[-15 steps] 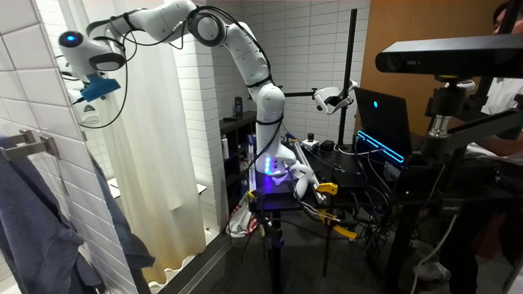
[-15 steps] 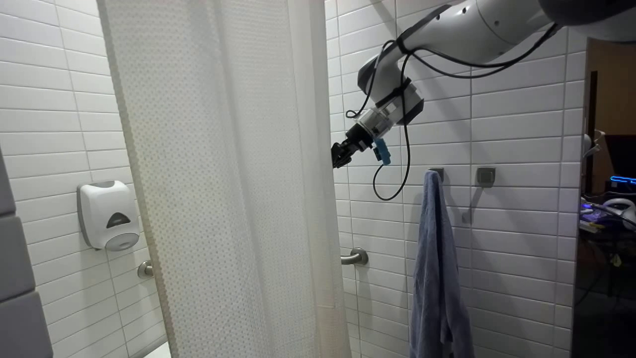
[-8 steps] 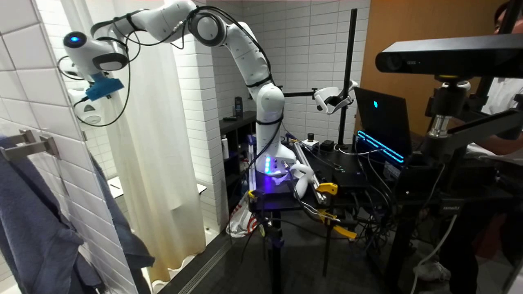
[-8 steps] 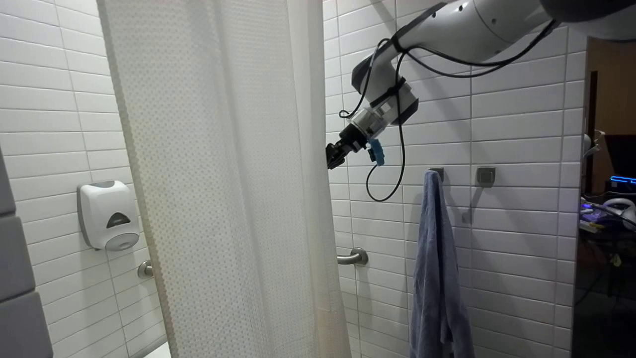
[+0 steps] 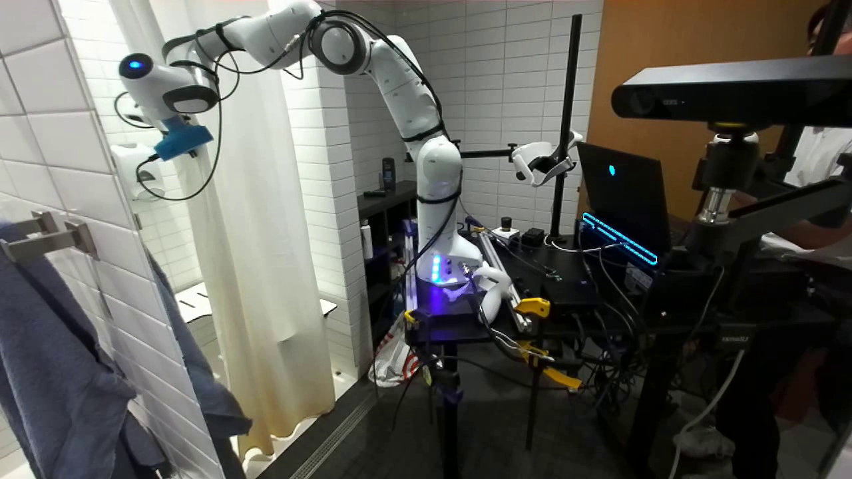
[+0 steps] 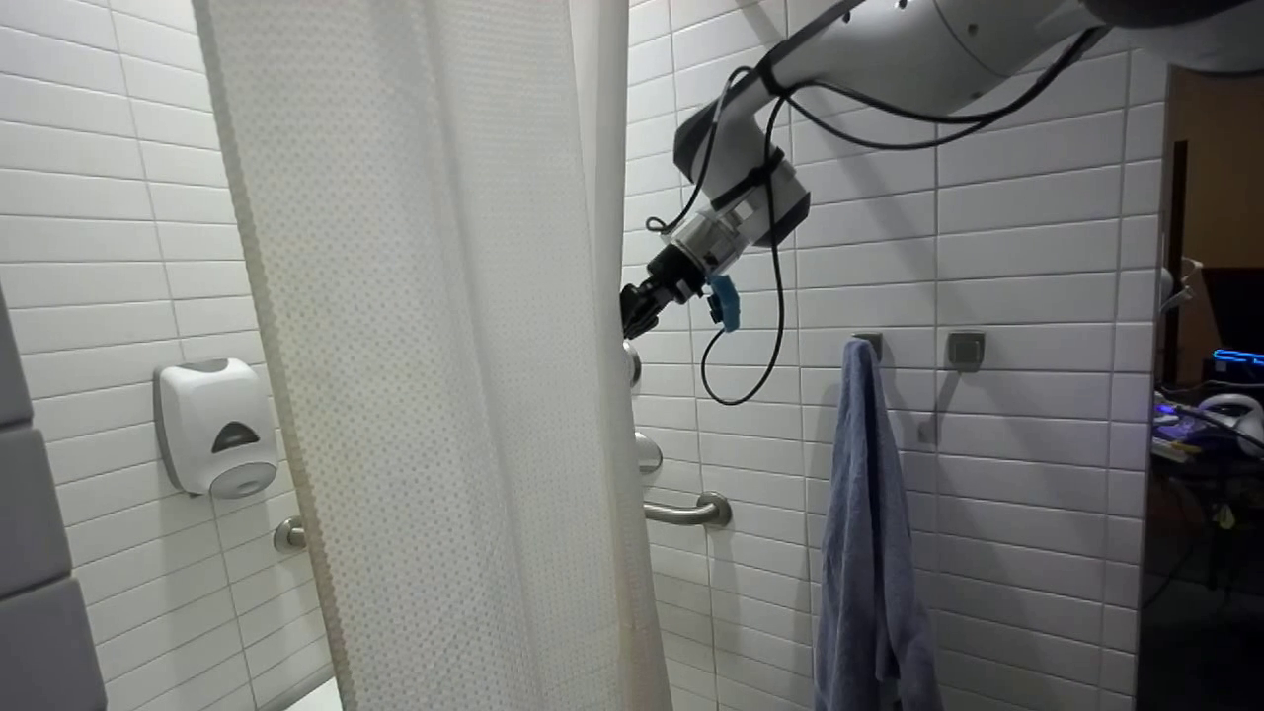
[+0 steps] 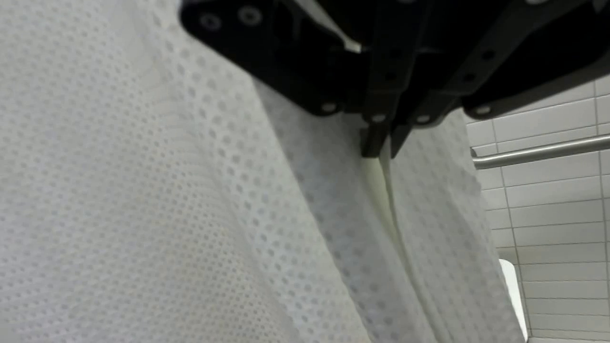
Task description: Move the shower curtain to one side
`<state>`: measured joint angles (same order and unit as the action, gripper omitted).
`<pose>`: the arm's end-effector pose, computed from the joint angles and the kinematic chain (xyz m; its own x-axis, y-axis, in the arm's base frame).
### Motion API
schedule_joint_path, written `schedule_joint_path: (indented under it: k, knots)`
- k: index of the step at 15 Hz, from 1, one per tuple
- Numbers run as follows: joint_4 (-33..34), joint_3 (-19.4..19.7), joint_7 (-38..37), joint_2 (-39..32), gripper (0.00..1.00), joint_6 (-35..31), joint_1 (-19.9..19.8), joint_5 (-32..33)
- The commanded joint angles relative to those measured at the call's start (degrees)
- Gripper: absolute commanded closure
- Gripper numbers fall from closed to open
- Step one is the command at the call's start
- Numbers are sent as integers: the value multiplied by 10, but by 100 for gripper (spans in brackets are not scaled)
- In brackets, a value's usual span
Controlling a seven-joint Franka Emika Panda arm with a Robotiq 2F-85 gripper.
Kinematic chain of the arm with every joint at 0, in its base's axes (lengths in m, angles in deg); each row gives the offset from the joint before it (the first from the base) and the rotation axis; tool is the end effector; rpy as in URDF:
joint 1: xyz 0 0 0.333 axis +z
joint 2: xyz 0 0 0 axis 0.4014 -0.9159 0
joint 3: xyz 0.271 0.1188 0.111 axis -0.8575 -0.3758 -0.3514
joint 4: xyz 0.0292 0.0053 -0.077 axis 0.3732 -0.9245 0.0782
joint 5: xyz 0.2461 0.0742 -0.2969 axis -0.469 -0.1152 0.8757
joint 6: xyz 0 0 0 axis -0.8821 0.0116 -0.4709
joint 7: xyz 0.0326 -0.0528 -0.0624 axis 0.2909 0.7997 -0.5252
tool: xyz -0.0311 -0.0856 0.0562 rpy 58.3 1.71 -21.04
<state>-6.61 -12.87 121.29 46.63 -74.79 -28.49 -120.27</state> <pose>0.6950 0.0615 0.4588 0.6049 0.3907 0.6939 0.7521 -0.5665 -0.3367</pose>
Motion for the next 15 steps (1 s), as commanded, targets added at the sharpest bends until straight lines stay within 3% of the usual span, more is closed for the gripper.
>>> schedule_joint_path:
  k: [1,15]
  knots:
    - [-27,0,2,23,99,2,18,-3]
    - [-70,-11,-1,59,99,31,61,12]
